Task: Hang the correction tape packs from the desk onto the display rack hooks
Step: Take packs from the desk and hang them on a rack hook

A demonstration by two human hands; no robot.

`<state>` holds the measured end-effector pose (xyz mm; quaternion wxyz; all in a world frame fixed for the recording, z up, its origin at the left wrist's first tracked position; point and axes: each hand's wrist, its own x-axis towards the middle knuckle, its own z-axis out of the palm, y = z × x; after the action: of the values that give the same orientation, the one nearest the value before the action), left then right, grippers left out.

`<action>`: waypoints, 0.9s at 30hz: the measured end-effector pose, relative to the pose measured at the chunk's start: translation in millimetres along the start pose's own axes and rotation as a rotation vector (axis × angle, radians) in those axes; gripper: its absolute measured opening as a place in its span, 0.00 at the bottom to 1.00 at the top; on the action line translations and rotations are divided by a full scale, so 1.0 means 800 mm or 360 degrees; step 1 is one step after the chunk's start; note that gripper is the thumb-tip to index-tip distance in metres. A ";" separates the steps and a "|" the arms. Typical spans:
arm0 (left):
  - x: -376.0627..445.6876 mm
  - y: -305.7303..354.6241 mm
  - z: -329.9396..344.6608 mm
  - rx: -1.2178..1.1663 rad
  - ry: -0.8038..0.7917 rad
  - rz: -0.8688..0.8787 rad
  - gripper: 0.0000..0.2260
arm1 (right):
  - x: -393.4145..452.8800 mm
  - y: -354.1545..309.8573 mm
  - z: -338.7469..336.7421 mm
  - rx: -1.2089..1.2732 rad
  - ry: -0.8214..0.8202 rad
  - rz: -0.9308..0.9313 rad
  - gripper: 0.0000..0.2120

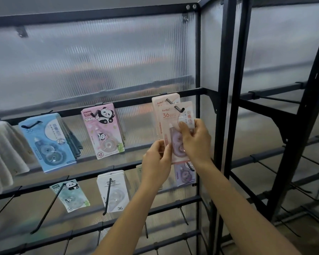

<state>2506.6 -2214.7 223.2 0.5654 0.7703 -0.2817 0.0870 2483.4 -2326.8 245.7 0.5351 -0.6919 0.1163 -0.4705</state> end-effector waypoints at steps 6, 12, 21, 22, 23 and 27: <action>0.014 -0.014 0.000 0.0288 -0.0004 -0.0182 0.19 | 0.055 0.013 0.034 -0.0215 -0.0135 0.0244 0.12; 0.019 -0.029 -0.010 0.0505 0.0009 -0.0222 0.17 | 0.069 0.023 0.045 -0.0152 -0.0167 0.0345 0.14; 0.007 -0.048 -0.033 0.0679 0.0086 -0.0195 0.16 | 0.010 0.038 0.040 -0.0355 0.0173 0.0075 0.21; 0.002 -0.051 -0.037 0.0675 0.0098 -0.0199 0.15 | -0.008 0.039 0.042 -0.0327 0.0150 0.0009 0.19; -0.003 -0.053 -0.042 0.0671 0.0112 -0.0198 0.14 | -0.026 0.039 0.046 -0.0298 0.0089 -0.0053 0.16; -0.032 -0.061 -0.073 0.0733 0.0157 -0.0174 0.12 | -0.092 0.033 0.072 -0.0292 -0.0221 -0.0218 0.12</action>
<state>2522.0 -2142.3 191.4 0.3918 0.8878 -0.1844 0.1557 2498.1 -2252.0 185.3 0.4428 -0.7752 0.0741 -0.4444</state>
